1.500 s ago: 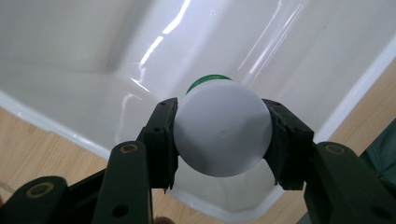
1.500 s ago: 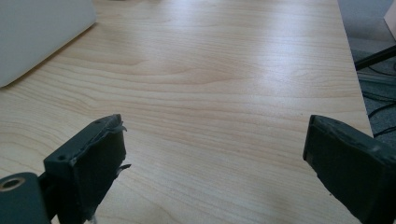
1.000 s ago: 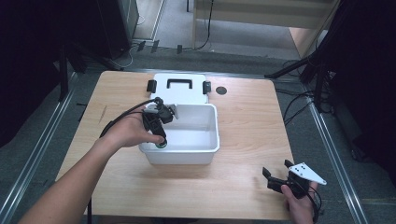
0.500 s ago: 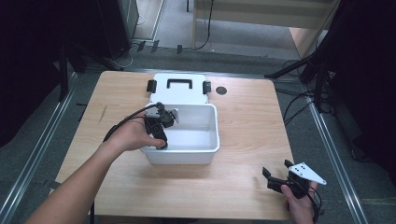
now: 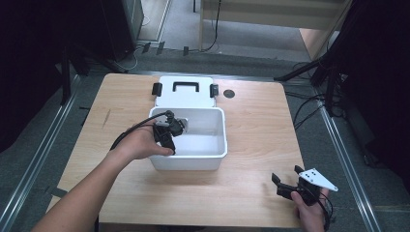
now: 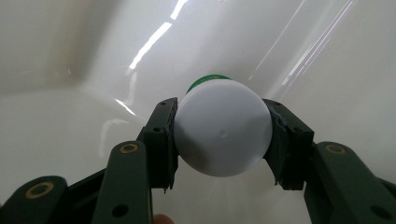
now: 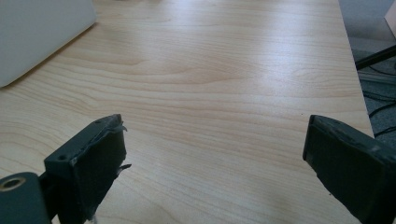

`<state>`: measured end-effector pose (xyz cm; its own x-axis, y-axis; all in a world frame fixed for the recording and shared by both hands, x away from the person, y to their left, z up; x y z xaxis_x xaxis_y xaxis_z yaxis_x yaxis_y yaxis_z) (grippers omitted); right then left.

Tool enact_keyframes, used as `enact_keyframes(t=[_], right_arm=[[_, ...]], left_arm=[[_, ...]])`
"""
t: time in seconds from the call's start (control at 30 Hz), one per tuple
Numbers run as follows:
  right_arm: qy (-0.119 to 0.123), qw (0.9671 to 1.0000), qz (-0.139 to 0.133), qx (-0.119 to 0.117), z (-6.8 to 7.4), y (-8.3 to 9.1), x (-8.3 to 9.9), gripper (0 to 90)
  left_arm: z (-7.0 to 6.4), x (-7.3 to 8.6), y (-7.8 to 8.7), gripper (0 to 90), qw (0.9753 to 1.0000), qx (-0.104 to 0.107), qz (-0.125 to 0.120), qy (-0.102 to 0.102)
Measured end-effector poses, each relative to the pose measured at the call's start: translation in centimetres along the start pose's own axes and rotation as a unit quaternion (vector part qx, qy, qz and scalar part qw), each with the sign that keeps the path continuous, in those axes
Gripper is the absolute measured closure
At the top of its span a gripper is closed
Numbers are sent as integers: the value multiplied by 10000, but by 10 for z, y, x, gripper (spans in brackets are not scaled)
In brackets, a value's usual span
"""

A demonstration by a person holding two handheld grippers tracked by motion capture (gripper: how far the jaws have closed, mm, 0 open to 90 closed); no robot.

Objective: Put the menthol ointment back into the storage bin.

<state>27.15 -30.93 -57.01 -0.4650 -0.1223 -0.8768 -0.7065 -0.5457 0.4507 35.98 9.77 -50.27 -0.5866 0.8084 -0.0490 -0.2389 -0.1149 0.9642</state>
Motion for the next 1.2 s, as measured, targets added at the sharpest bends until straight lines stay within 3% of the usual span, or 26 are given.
enact_keyframes(t=[0.17,0.3,0.47,0.57,0.77,1.0,1.2], right_arm=[[9,10000,0,-4,0,0,0,62],[1,10000,6,-8,0,0,0,62],[14,10000,19,-6,0,0,0,63],[5,10000,12,-6,0,0,0,63],[-13,10000,7,2,0,0,0,64],[8,10000,15,-8,0,-1,0,64],[35,10000,27,9,0,-1,0,65]], left_arm=[[-1,-1,-3,513,9999,60,-22,133],[0,-1,-6,512,9996,138,103,219],[1,-1,-8,502,9996,84,199,156],[1,-2,-8,445,9996,96,194,191],[1,-1,-6,454,9997,72,183,157],[13,-1,19,469,9991,134,-73,393],[21,4,46,478,9970,202,-432,604]])
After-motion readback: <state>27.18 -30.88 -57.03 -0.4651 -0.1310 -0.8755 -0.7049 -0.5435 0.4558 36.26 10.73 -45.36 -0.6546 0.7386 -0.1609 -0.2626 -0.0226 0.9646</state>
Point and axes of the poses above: each handheld gripper's, and its own axes: y roughly backward along the jaws, x roughly out of its underside, z roughly to its left, the point moved 5 cm from there along -y, roughly forward along the jaws, and after that the axes turned 13 degrees about -x, right-handed, at the moved point
